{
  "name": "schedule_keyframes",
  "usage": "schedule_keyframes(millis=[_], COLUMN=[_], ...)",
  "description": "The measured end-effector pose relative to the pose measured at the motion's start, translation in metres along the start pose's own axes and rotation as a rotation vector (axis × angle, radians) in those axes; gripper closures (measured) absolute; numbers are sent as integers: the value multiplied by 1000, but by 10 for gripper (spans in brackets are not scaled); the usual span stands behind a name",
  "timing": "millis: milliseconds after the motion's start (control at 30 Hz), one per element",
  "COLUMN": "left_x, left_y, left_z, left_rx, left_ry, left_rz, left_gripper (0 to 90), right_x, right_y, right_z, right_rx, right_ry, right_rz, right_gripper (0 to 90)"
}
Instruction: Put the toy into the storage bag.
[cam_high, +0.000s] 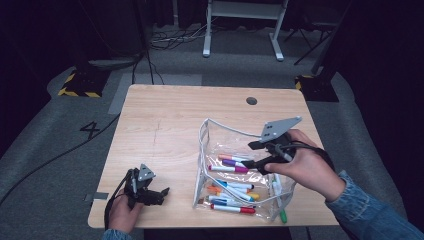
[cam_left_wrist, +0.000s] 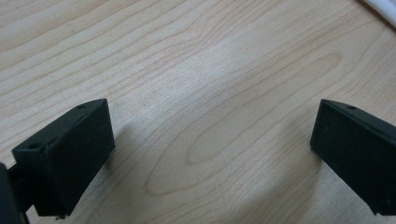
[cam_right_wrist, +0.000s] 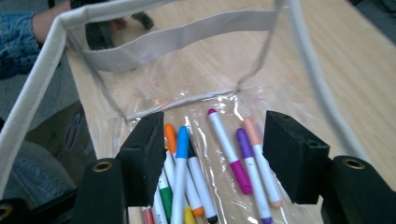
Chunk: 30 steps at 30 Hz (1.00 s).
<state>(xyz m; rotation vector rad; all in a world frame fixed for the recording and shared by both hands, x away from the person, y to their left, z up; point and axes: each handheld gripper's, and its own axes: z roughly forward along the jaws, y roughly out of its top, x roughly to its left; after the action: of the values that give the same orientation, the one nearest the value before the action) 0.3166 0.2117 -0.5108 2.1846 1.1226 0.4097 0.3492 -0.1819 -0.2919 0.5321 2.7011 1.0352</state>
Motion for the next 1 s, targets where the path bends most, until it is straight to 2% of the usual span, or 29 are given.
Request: schedule_keyframes(millis=[233, 433, 800, 1000], left_x=[0, 0, 0, 0], left_y=[0, 0, 0, 0], left_z=[0, 0, 0, 0], left_rx=[0, 0, 0, 0], left_ry=[0, 0, 0, 0], left_rz=[0, 0, 0, 0], left_gripper=[0, 0, 0, 0], right_x=[-18, -32, -52, -60], right_y=[-21, -47, -105, -134], right_z=[-39, -60, -80, -74], right_rx=[-48, -57, -93, -60], right_ry=[-74, -126, -199, -229], right_rz=[83, 145, 291, 356], right_gripper=[398, 407, 412, 414])
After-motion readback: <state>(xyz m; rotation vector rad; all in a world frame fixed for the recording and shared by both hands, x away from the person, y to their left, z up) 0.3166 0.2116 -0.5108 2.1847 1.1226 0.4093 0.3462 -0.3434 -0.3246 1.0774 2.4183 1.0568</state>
